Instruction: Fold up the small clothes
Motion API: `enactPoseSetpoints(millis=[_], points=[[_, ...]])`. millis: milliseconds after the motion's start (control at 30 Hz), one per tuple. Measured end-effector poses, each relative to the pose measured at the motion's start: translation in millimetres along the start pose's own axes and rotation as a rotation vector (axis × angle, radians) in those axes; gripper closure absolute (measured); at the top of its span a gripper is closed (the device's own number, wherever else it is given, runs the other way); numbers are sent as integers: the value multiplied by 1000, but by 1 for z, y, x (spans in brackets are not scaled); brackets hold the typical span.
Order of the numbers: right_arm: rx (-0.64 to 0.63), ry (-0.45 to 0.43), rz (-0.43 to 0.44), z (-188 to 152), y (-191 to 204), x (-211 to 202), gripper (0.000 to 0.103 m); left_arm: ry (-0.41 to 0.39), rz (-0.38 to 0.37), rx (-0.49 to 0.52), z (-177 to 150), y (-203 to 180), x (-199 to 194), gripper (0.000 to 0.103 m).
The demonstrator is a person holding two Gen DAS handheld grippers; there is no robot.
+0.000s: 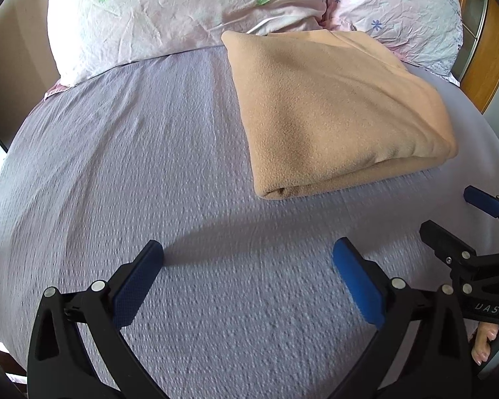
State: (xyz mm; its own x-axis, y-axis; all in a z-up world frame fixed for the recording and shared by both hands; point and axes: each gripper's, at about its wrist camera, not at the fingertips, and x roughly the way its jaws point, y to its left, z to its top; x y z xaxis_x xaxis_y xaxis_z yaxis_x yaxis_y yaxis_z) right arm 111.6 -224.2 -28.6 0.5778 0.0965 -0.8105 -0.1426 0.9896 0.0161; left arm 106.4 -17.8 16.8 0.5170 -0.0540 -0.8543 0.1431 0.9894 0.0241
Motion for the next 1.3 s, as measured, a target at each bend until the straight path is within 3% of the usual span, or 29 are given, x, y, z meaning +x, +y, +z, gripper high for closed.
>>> enactPoseSetpoints(millis=[1300], points=[[-4, 0, 3, 0, -1, 0, 2, 14, 4, -7, 1, 0, 1, 1]])
